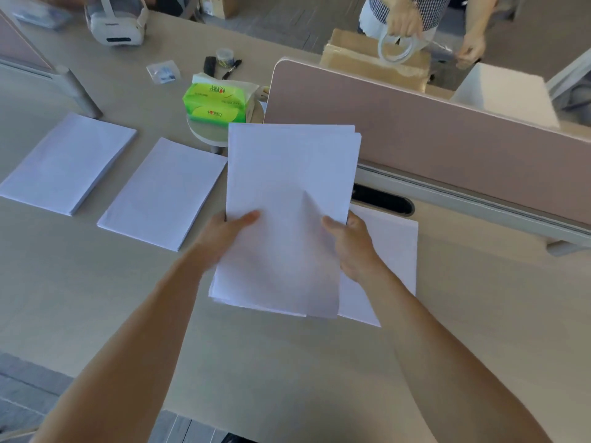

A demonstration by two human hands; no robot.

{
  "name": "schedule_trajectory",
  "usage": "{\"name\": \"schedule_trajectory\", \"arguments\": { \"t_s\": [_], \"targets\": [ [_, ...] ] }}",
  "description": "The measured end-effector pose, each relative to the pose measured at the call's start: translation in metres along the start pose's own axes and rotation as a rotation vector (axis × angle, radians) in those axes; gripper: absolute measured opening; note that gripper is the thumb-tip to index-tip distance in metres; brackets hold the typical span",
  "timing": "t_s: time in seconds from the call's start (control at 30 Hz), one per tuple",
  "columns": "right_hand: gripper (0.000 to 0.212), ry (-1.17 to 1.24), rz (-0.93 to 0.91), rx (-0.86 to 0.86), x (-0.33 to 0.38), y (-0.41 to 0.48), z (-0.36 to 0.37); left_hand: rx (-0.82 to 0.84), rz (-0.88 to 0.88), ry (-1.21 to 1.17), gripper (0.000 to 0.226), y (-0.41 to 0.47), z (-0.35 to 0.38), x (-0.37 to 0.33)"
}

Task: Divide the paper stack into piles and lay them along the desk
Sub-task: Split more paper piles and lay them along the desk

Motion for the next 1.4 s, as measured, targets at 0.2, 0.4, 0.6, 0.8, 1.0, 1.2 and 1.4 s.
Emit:
{"name": "schedule_trajectory", "arguments": {
  "t_s": [0.2, 0.4, 0.6, 0.8, 1.0, 1.2, 1.4],
  "targets": [
    [0.017, -0.005, -0.255, -0.247, 0.044, -0.065, -0.076, 0.123, 0.308, -0.051, 0.007, -0.06, 0.078, -0.05],
    [0.006, 0.042, -0.229, -0.58, 0.025, -0.138, -0.183, 0.262, 0.487, 0.074, 0.015, -0.123, 0.179, -0.033],
    [0.024, 0.291, -0.38, -0.542, 0.009, -0.195, -0.252, 0.345, 0.577, 0.011, 0.01, -0.173, 0.261, -0.019],
    [0.024, 0.213, -0.478, -0.823, -0.019, -0.235, -0.343, 0.487, 0.224, -0.071, 0.014, -0.206, 0.356, 0.013],
    [0.015, 0.087, -0.414, -0.829, -0.082, -0.228, -0.434, 0.462, 0.197, 0.046, 0.031, -0.205, 0.427, 0.079],
    [0.02, 0.107, -0.338, -0.736, -0.157, -0.198, -0.495, 0.32, 0.227, 0.154, 0.027, -0.2, 0.476, 0.142],
    [0.031, 0.14, -0.394, -0.675, -0.137, -0.189, -0.528, 0.318, 0.353, 0.053, 0.031, -0.214, 0.507, 0.126]
  ]
}}
Point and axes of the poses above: each hand's wrist, its own y-axis towards the middle knuckle, its own z-axis out of the palm, x = y × z, the point moved 5 cm from there along y, towards the middle knuckle, and after that the axes turned 5 degrees about -x, right-handed, at the moved point
